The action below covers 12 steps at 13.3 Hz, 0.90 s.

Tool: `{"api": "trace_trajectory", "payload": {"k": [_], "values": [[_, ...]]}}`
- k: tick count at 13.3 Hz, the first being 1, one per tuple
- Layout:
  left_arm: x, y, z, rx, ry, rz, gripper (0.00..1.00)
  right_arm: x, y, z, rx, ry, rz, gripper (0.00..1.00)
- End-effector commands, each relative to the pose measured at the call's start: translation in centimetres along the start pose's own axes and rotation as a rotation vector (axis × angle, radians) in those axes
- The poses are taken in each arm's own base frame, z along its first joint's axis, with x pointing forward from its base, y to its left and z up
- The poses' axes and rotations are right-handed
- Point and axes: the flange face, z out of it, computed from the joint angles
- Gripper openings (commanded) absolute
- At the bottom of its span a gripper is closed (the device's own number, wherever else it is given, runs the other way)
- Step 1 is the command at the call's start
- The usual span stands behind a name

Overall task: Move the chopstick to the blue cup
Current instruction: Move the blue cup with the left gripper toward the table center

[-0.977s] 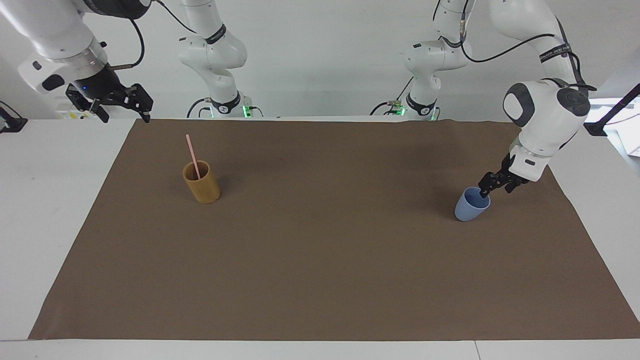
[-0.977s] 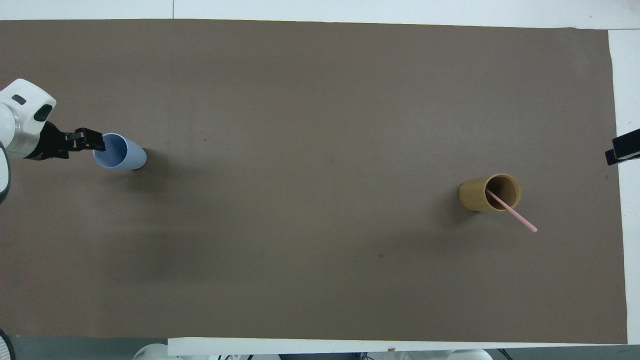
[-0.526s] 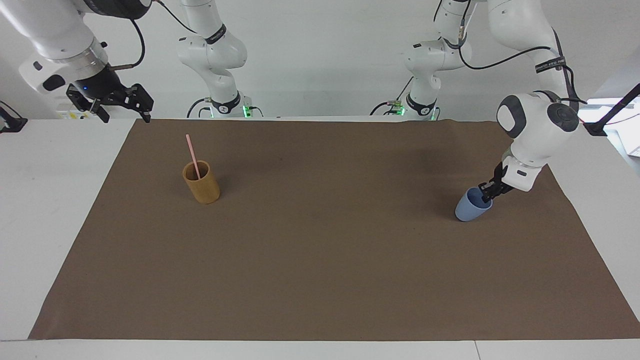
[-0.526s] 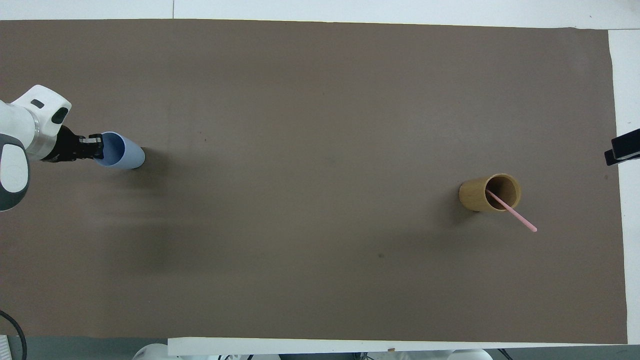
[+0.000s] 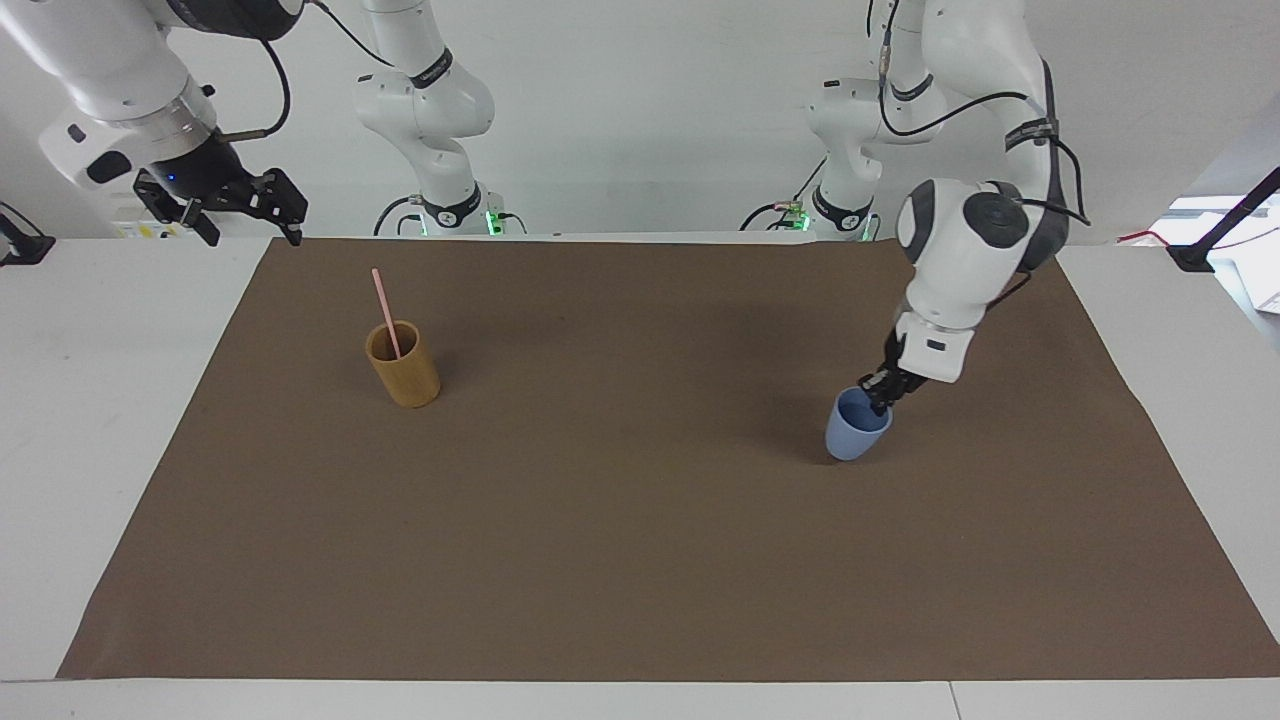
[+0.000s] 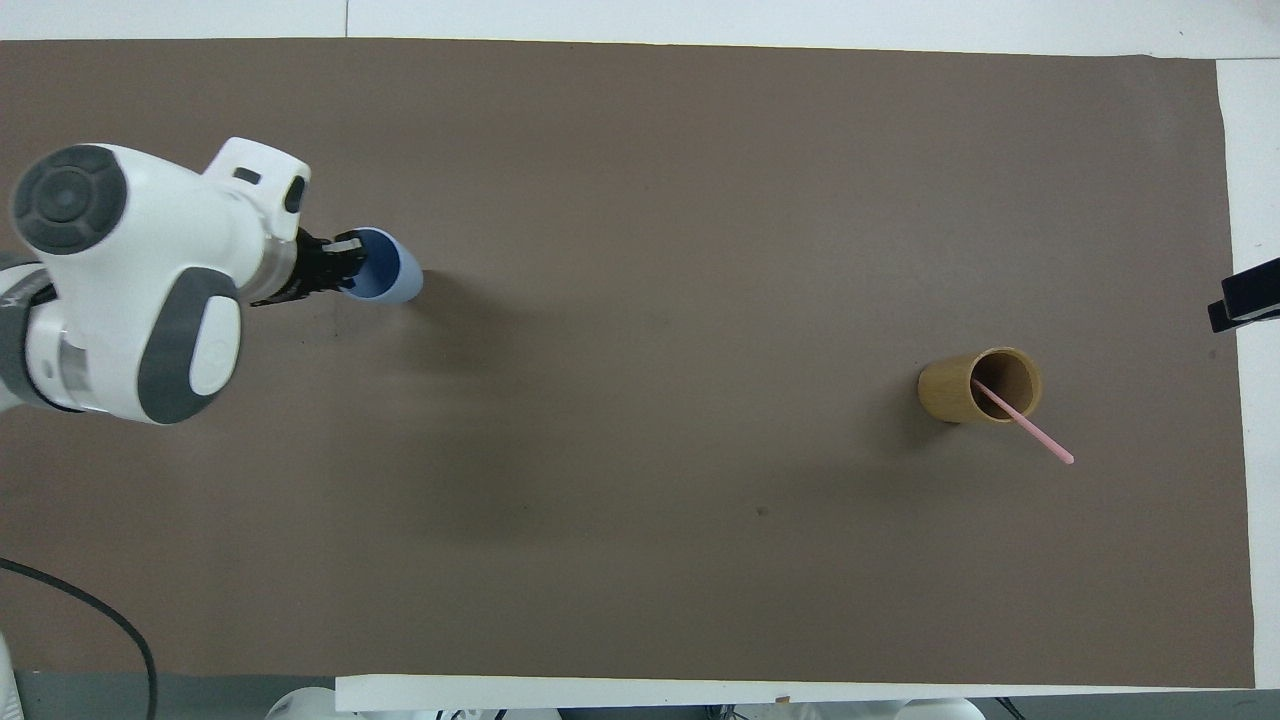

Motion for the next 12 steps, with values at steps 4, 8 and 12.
{"api": "trace_trajectory", "payload": {"k": [4, 8, 12], "values": [[-8.2, 9.3, 2.8, 0.015, -0.041, 0.017, 0.00, -0.5, 0.1, 0.1, -0.004, -0.007, 0.004, 1.00], [-8.7, 9.6, 3.3, 0.025, -0.051, 0.027, 0.57, -0.5, 0.0, 0.1, -0.003, -0.005, 0.004, 1.00], [-8.2, 8.5, -1.5, 0.025, -0.041, 0.021, 1.00, -0.5, 0.0, 0.1, -0.003, -0.008, 0.001, 1.00]]}}
